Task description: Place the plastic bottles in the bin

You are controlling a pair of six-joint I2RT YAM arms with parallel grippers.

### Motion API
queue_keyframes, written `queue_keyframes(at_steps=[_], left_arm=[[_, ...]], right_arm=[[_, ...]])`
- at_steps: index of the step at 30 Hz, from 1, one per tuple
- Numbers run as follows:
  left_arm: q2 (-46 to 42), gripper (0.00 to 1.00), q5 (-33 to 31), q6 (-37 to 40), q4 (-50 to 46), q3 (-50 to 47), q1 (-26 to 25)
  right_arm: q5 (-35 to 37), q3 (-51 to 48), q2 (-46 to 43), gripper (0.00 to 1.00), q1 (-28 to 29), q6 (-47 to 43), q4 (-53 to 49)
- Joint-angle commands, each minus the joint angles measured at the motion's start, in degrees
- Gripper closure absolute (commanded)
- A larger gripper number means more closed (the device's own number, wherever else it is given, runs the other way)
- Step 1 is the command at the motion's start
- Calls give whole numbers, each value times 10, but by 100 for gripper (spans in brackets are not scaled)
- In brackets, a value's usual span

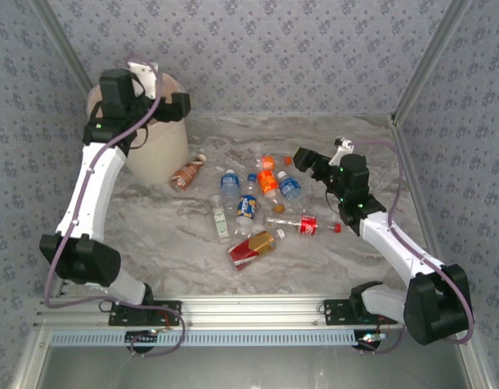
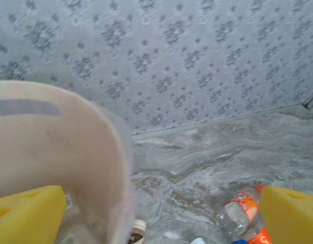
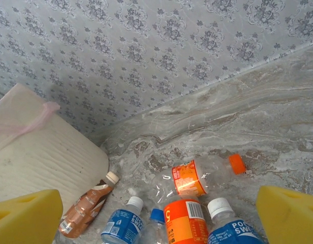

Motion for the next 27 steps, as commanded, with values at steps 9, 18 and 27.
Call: queue_keyframes(at_steps=[9,18,27], left_arm=[[-40,2,-291,-3,28,-123,-189],[37,2,-441,-4,-39,-171,-241],[132,2,-524,-17,-85,-188,-242]], right_arm=[[6,-11,-12,0,-7,5,9],[4,-22,-12,0,-9,5,21],[5,-22,-16,0,-12,5,19]])
